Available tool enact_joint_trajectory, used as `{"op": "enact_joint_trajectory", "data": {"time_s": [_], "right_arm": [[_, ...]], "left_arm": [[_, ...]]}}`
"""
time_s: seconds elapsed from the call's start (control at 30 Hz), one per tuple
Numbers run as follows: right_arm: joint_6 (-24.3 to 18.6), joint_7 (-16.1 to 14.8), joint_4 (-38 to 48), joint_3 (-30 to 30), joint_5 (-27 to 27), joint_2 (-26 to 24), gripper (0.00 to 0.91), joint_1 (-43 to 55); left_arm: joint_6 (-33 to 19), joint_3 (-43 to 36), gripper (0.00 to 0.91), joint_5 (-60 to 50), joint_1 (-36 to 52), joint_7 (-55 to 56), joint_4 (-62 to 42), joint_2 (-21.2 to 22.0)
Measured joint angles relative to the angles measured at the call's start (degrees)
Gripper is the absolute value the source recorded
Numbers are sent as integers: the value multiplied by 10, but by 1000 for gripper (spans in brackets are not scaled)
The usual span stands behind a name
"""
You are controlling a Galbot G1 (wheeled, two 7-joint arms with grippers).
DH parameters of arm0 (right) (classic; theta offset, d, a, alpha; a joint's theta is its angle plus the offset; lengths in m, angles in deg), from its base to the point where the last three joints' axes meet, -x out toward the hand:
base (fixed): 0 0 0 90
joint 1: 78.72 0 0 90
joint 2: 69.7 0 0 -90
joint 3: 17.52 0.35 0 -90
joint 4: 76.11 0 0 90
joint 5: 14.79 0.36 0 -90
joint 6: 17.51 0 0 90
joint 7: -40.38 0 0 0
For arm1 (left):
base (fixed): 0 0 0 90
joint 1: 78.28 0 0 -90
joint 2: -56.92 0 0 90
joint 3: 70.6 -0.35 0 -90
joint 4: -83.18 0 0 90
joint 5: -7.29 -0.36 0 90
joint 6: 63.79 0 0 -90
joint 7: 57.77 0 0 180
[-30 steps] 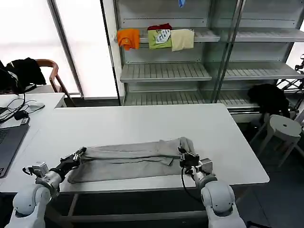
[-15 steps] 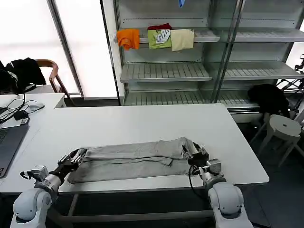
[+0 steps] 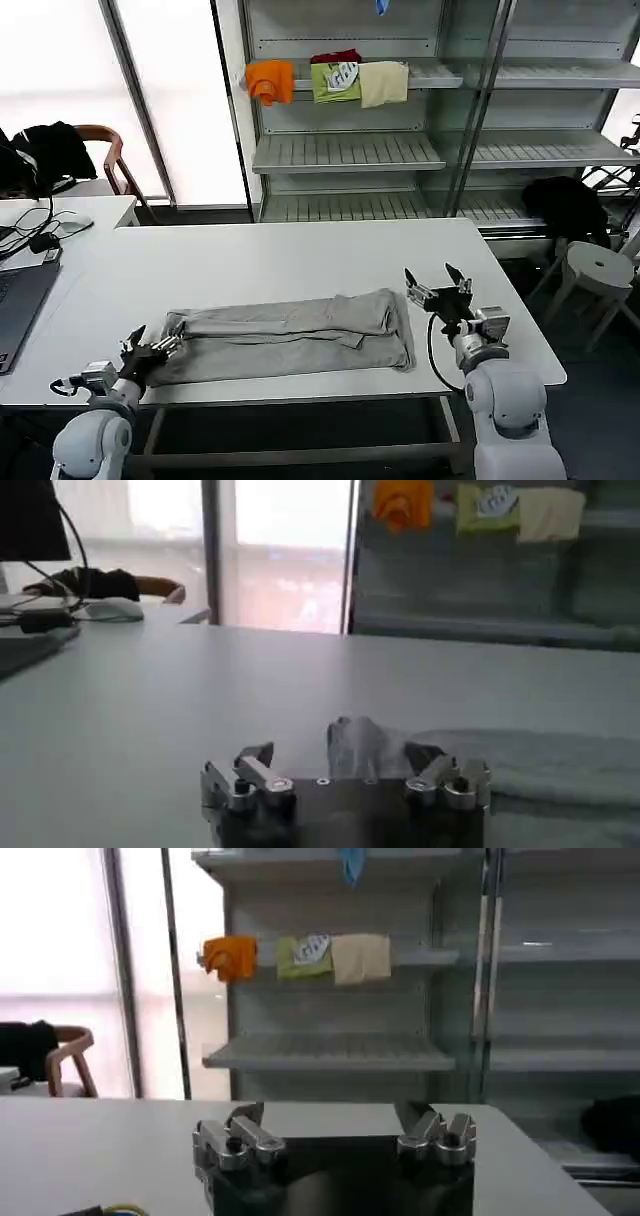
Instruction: Fold and organize the clothes.
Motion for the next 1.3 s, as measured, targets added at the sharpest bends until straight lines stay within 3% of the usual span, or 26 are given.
{"op": "enact_joint_trajectory", "data": {"time_s": [0.03,0.07,0.2,0.27,0.37,1.03,1.3], "right_arm": [[0,1,0,1,2,0,907,1],[0,3,0,1,4,-1,907,2],[1,8,0,3,12,-5,907,6],[3,10,-1,5,17,-6,907,9],[6,14,-3,7,24,-8,907,12],[27,38,-31,12,47,-23,907,7],[28,40,-36,9,48,-28,907,7]], "left_arm": [[0,-1,715,-4,-2,4,1,1],[0,-3,595,-7,-4,7,1,3],[-2,-6,353,-18,-11,17,7,7],[-5,-8,151,-23,-15,19,11,9],[-7,-12,20,-30,-22,22,17,13],[-12,-22,0,-56,-43,8,43,27],[-20,12,0,-58,-24,-13,64,6]]}}
